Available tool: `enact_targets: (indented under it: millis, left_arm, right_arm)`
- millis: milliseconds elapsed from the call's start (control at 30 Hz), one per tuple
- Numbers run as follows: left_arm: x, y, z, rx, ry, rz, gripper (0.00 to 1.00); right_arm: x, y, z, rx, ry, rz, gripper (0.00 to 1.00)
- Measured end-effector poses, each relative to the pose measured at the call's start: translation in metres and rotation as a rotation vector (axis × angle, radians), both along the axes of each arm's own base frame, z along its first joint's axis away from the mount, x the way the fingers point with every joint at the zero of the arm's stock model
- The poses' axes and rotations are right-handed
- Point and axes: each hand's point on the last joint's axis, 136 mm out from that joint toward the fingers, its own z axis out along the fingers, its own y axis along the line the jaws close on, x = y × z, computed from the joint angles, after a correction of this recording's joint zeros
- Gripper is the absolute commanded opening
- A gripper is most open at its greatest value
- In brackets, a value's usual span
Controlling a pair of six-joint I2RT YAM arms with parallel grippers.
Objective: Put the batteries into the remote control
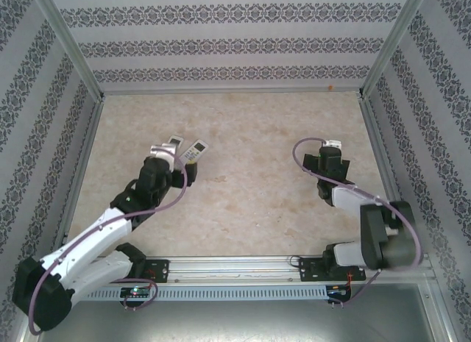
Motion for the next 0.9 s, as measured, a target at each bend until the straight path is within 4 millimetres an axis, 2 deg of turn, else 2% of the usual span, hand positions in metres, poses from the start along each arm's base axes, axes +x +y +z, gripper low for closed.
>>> enact_targets:
  millis: [67,167,267,400,500,633,667,767,900]
  left_arm:
    - [-0.009,0.022,-0.012,0.052,-0.027,0.048,1.00]
    - [-0.016,0.057,-0.018,0.103,-0.106,0.146,1.00]
    - [-0.015,0.088,-0.031,0.135,-0.159,0.252,1.00]
    - [-0.006,0.122,-0.085,0.168,-0.067,0.325,1.00]
    - [0.014,0.129,-0.115,0.145,-0.004,0.317,1.00]
    - [0.061,0.126,-0.136,0.102,0.018,0.277,1.00]
    - [0.068,0.126,-0.134,0.093,0.016,0.270,1.00]
    - [0.084,0.126,-0.110,0.065,-0.074,0.273,1.00]
    - [0.089,0.127,-0.102,0.051,-0.101,0.281,1.00]
  right_arm:
    - [0.011,0.003,-0.003,0.004,-0.064,0.039,0.98]
    - [0.008,0.001,-0.012,0.010,-0.094,0.064,0.98]
    - [0.013,0.001,-0.003,0.001,-0.144,0.078,0.98]
    - [0.020,0.003,0.012,0.000,-0.210,0.091,0.98]
    - [0.022,0.004,0.016,-0.002,-0.228,0.096,0.98]
    - [0.023,0.004,0.019,-0.007,-0.240,0.101,0.98]
    - [0.023,0.004,0.020,-0.008,-0.242,0.102,0.98]
    - [0.023,0.004,0.020,-0.010,-0.241,0.103,0.98]
    - [0.023,0.005,0.020,-0.010,-0.242,0.105,0.98]
